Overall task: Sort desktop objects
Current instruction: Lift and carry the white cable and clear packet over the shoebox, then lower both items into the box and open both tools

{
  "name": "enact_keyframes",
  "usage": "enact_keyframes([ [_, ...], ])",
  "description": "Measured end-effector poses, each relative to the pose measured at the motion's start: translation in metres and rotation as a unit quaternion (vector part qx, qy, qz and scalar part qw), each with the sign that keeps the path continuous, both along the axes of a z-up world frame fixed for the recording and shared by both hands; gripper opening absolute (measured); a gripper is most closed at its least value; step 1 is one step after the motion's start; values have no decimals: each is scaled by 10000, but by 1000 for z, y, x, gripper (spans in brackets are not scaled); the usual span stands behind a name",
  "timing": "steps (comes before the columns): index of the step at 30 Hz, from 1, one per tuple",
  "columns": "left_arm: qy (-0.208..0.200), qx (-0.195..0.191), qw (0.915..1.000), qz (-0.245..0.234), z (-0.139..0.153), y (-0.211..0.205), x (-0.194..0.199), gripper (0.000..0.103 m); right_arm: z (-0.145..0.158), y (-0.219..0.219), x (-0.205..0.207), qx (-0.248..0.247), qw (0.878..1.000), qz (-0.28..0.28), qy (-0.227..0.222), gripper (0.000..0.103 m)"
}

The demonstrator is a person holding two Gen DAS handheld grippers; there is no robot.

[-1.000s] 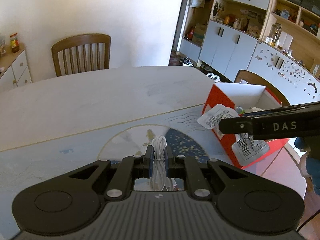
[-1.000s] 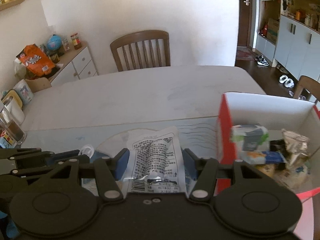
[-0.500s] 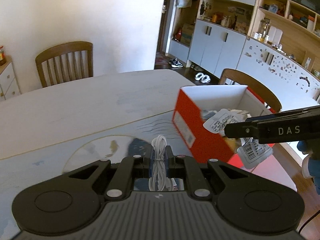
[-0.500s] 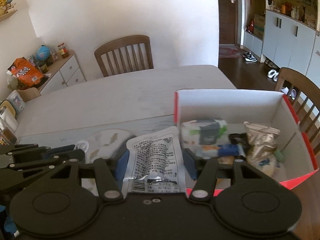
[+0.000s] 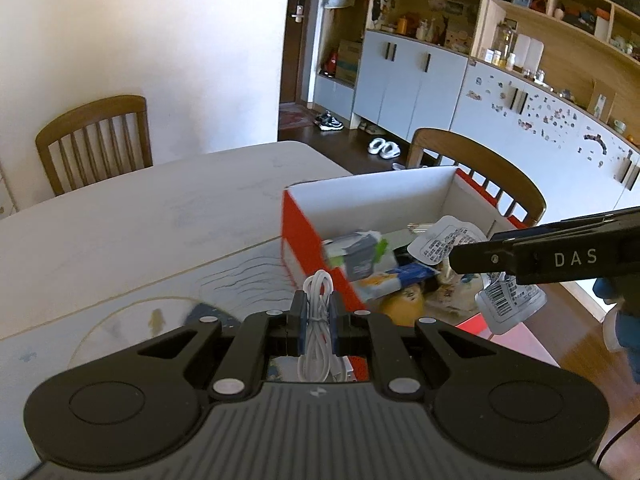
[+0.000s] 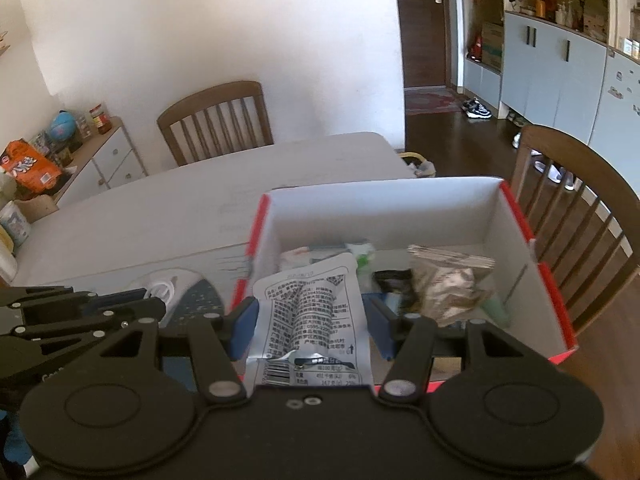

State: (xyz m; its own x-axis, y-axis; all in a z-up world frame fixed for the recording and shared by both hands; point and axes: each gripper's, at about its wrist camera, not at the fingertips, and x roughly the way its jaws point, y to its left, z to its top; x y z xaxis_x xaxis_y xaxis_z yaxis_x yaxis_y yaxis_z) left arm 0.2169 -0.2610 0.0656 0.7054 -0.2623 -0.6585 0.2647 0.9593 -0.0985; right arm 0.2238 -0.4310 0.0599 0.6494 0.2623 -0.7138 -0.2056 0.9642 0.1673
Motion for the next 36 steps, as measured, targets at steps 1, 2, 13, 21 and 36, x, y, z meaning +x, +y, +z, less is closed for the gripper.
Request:
enact_keyframes([
  [1,-3,11,10000,-17,0,-4,1,10,0,-5,1,1,10000,-18,-7,58],
  [2,-7,22,10000,-31,1,-9,3,10,0,-10,1,-5,10000,-37,-14,58],
  [13,-60,132,9995,-275,7,-58,25,10,3,-54,13,-21,9998,-183,-99,58],
  [21,-26,190,9991,-389,4,-85,53,10,2,-75,33,-255,9992,-187,-238,58],
  [36,324,447,9972,-509,-23,-110,103,10,-26,-84,64,-426,9989,-164,-79,58],
])
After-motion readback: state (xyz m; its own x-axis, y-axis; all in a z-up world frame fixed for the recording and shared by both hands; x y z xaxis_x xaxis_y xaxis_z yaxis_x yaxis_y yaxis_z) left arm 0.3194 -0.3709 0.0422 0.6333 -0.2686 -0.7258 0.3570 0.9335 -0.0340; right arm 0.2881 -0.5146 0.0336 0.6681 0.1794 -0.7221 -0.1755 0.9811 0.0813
